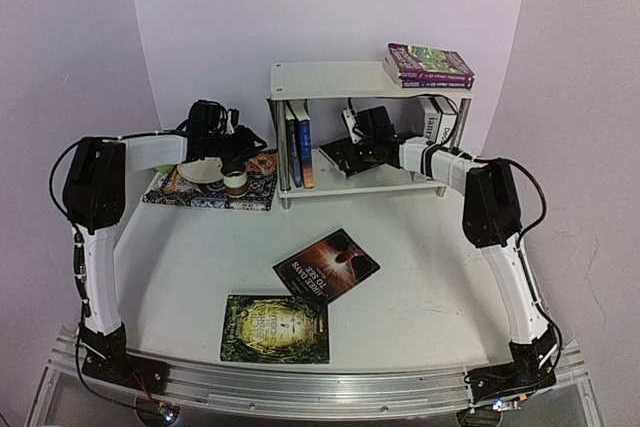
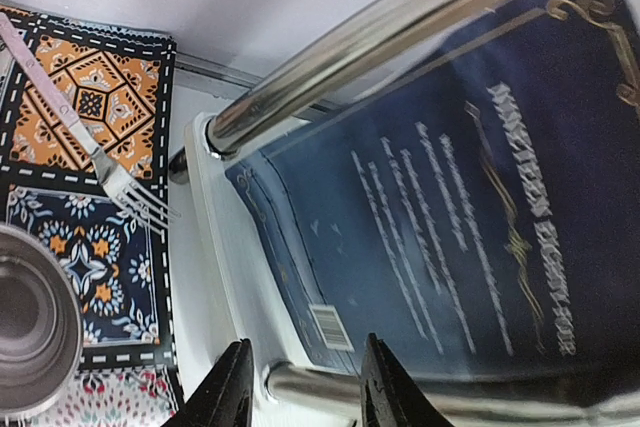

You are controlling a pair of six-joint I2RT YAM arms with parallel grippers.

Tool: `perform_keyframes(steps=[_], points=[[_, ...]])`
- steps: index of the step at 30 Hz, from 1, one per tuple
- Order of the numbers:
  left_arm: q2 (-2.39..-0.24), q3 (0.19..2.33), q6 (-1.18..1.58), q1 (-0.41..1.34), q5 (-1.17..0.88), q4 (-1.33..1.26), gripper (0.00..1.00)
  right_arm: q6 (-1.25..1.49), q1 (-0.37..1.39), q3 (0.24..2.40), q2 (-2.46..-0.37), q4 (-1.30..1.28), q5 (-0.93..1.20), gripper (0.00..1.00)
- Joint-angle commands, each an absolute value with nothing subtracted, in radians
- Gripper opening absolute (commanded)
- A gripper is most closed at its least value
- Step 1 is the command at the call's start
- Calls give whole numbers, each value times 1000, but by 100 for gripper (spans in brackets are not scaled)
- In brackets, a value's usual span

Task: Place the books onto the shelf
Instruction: Adjust the book on the shelf.

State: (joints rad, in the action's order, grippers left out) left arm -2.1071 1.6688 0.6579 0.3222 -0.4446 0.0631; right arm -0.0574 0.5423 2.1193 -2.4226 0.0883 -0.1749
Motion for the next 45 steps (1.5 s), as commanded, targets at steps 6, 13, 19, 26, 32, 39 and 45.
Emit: perform_keyframes(steps=[6, 13, 19, 26, 32, 39, 45], points=[[-1950, 1590, 631, 326, -442, 29, 38, -34, 525, 2490, -2712, -83, -123, 98], [-1938, 1573, 628, 326, -439, 29, 39, -100, 521, 2352, -2658, -191, -324, 78], [-1929, 1569, 639, 328, -449, 29, 39, -81, 520, 2021, -2447, -75, -401, 0], [-1898, 1541, 633, 331, -437, 30, 39, -66, 522, 1716, -2208, 77, -369, 0], [-1880, 1523, 633, 341, -439, 30, 39, -45, 526, 1484, -2029, 154, -276, 0], [-1838, 1483, 624, 344, -421, 31, 40, 19, 528, 1544, -2046, 121, -222, 55], [-1799, 1456, 616, 344, -404, 32, 42, 88, 527, 1712, -2173, 133, -220, 77]])
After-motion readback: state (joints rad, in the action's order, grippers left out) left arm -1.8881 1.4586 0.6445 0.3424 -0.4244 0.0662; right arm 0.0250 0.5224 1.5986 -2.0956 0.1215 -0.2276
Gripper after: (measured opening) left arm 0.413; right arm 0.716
